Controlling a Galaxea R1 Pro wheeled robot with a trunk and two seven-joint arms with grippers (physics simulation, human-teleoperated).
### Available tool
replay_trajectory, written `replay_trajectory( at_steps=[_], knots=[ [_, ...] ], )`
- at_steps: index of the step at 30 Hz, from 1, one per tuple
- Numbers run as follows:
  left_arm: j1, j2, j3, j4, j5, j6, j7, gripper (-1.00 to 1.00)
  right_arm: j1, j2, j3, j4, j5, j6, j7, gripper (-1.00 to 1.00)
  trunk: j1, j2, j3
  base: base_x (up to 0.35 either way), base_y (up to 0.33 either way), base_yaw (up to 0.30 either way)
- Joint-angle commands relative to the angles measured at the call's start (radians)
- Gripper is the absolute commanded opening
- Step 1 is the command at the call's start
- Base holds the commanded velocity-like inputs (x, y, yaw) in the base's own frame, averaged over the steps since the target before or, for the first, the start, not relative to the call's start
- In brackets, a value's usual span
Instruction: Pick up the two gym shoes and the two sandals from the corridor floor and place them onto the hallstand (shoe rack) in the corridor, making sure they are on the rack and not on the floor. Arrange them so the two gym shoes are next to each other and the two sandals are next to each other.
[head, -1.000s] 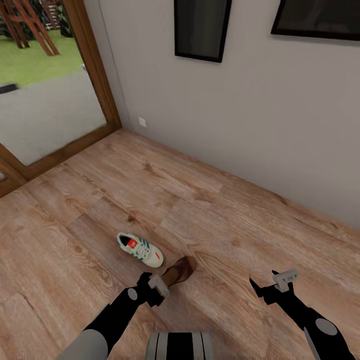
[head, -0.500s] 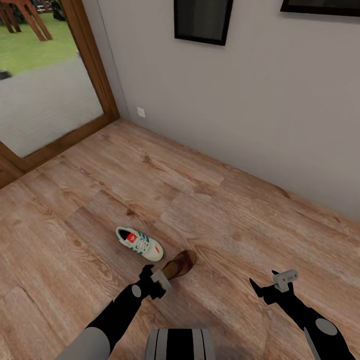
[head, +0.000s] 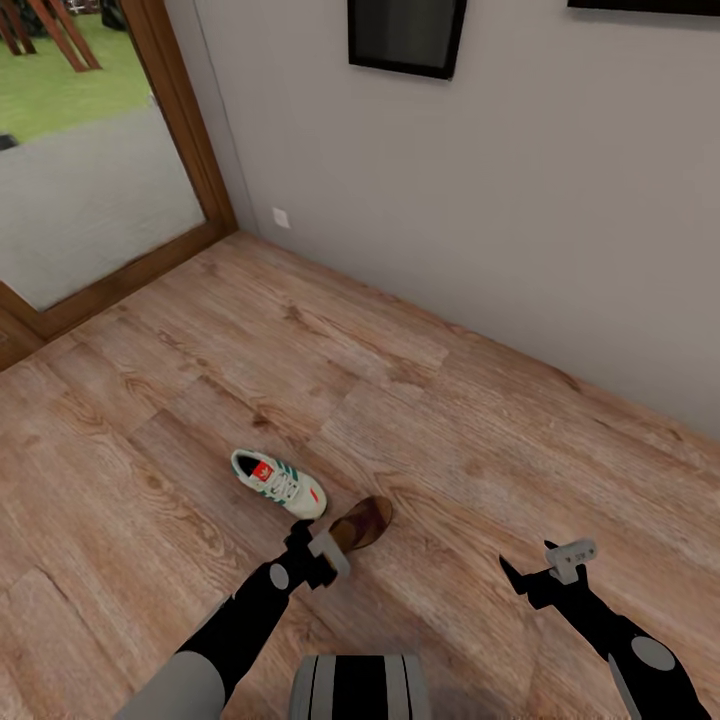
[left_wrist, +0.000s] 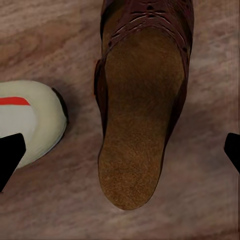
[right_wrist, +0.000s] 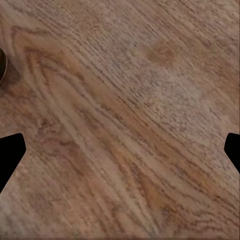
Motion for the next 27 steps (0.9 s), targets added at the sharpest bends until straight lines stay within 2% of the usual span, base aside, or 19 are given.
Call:
replay_trajectory(
  at_steps=[1,7,27],
  knots=[
    [0.000,0.000,-0.001,-0.003,-0.006,0.005,-0.004,1.00,0.000,0.000,-0.002,-0.002,0.009,0.002,0.006,1.00,0.000,-0.001,-0.006,0.000,0.000,0.000],
    [0.000,0.000,-0.001,-0.006,-0.005,0.005,-0.004,1.00,0.000,0.000,-0.003,-0.002,0.009,0.002,0.006,1.00,0.003,-0.002,-0.038,0.000,0.000,0.000],
    [0.008,0.002,-0.001,-0.007,-0.006,-0.001,0.016,1.00,0.000,0.000,-0.003,-0.002,0.009,0.002,0.006,1.00,0.003,-0.002,-0.041,0.006,0.000,0.000]
  ],
)
